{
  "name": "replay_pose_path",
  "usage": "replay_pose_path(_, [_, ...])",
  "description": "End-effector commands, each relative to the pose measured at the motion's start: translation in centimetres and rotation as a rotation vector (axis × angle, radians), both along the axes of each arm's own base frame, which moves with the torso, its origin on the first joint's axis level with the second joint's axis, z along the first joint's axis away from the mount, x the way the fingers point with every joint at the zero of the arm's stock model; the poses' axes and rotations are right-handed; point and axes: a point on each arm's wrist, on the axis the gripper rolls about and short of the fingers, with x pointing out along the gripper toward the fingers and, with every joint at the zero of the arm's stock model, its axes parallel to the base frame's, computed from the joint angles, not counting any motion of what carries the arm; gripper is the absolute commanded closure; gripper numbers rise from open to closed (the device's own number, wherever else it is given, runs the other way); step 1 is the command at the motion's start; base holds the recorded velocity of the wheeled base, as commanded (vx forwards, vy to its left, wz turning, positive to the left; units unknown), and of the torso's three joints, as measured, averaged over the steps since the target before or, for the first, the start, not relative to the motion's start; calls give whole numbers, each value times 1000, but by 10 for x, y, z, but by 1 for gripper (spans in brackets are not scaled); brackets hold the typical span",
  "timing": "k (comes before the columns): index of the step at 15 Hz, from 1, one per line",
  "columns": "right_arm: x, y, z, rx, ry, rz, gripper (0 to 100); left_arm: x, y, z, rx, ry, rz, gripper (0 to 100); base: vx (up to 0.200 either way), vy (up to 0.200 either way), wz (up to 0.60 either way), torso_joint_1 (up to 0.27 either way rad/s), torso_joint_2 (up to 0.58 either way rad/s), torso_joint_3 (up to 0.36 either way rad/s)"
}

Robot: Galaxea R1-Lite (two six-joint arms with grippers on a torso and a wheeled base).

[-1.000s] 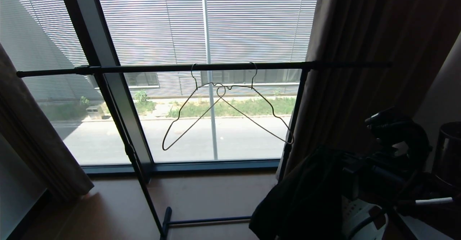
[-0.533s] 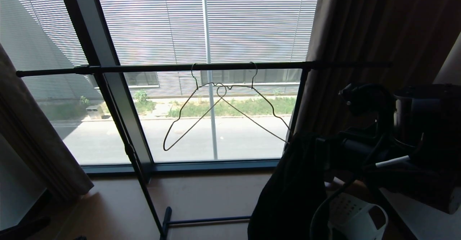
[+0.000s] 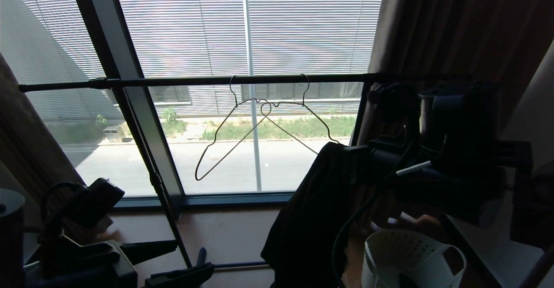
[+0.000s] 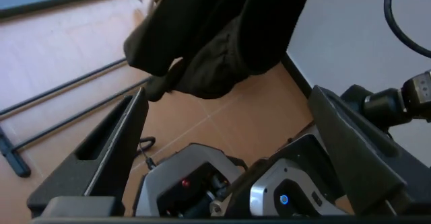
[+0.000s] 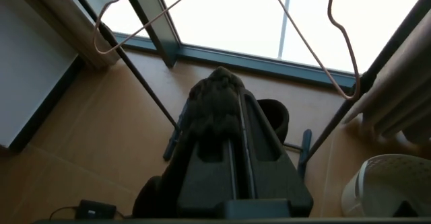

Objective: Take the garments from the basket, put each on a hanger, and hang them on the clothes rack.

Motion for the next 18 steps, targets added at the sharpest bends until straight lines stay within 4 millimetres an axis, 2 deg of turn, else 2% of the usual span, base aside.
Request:
replay_pose_path(1, [9,19,-8,-14,14,22,100,24,-36,-14,43,118,-69,0,0,0,0,0,0,0])
replay_pose_path(4, [9,30,-6,-18,16,45,100,36,-56,-14,50,136,-99,0,0,0,0,0,0,0])
replay_pose_path(7, [5,36,-1,-18,16,67,100,50,-73,-26,75,164,-117,0,0,0,0,0,0,0])
replay_pose_path(12, [-4,41,2,-11,10,97,100,69,-88,-51,114,158,-58,0,0,0,0,0,0,0])
replay_pose_path(15, [-15,46,10,5,-6,133,100,81,-95,-71,156,155,-3,0,0,0,0,0,0,0])
replay_pose_path(18, [-18,44,14,17,-14,135,100,81,-94,-81,178,166,11,0,0,0,0,0,0,0])
